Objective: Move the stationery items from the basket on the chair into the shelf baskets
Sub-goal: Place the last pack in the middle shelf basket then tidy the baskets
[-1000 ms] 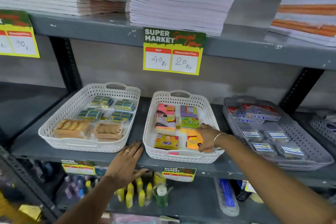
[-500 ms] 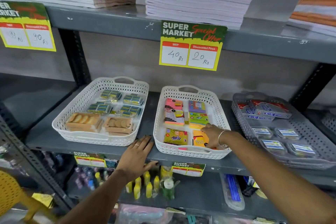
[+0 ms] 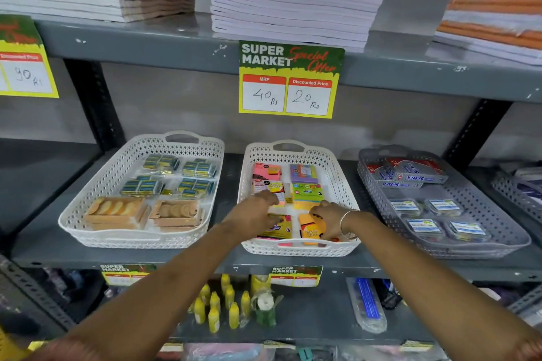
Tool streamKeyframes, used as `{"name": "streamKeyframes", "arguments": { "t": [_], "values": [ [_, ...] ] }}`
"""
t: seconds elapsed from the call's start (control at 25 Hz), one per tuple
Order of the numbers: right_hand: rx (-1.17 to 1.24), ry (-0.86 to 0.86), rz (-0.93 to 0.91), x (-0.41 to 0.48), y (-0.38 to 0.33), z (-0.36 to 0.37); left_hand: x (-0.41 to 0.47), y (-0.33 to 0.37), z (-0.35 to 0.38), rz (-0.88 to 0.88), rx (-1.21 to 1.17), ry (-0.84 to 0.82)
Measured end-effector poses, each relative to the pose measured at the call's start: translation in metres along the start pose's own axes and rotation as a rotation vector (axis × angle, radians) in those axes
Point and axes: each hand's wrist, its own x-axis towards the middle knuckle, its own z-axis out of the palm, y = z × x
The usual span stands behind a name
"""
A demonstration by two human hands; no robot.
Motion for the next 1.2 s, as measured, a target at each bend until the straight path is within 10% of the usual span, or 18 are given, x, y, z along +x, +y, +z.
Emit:
{"name": "streamKeyframes", "arguments": {
  "t": [0.16, 0.52, 0.92, 1.2],
  "values": [
    [0.023, -0.006, -0.002, 0.000, 0.002, 0.003, 0.027, -0.003, 0.020, -0.018, 0.334, -0.411],
    [0.024, -0.041, 0.025, -0.005, 0.001, -0.003, 0.031, 0.000, 0.027, -0.001, 0.325, -0.414],
    [0.231, 0.518, -0.280, 0.008, -0.139, -0.090, -0.043, -0.092, -0.115, -0.086, 0.132, 0.272],
    [0.084, 0.301, -0.361, 0.048, -0.258, -0.067, -0.117, -0.207, -0.150, -0.431, 0.271, -0.308]
  ]
}}
